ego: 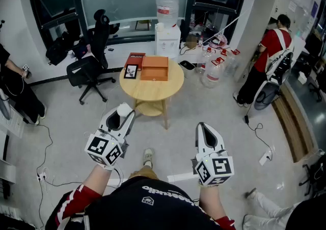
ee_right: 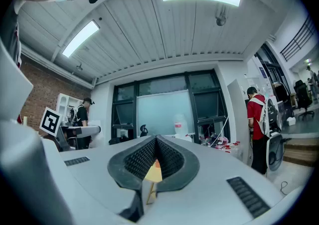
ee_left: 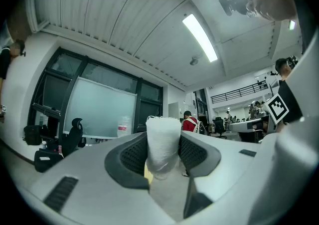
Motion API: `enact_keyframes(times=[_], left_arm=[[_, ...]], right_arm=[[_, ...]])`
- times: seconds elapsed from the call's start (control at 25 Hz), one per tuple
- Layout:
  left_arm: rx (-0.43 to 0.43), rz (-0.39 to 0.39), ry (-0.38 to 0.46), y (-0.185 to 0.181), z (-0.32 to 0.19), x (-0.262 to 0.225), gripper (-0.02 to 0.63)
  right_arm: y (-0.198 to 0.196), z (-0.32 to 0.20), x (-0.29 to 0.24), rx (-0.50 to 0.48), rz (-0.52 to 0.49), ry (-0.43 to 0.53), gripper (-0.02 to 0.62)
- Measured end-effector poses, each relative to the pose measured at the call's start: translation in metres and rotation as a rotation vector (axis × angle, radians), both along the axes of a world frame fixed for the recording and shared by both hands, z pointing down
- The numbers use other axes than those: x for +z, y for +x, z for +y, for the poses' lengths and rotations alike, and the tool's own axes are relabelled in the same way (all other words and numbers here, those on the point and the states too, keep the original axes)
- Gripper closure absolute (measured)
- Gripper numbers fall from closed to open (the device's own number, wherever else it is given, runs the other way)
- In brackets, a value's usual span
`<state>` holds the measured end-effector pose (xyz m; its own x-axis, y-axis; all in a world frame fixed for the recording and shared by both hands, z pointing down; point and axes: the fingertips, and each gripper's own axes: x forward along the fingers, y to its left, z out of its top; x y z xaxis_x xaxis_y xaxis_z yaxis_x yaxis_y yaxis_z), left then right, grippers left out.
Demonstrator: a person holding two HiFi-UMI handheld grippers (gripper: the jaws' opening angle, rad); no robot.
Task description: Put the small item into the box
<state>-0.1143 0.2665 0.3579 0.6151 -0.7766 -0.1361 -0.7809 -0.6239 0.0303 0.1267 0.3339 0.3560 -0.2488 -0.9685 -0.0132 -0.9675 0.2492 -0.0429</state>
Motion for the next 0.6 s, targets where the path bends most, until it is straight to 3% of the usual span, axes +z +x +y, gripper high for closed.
enact_keyframes(times=[0.6], left_arm=[[0.022, -0.020, -0.005, -0.009, -0.004, 0.010, 0.422]], right_arm=[[-0.016, -0.008, 0.005, -0.012, 0.003, -0.008, 0.569]])
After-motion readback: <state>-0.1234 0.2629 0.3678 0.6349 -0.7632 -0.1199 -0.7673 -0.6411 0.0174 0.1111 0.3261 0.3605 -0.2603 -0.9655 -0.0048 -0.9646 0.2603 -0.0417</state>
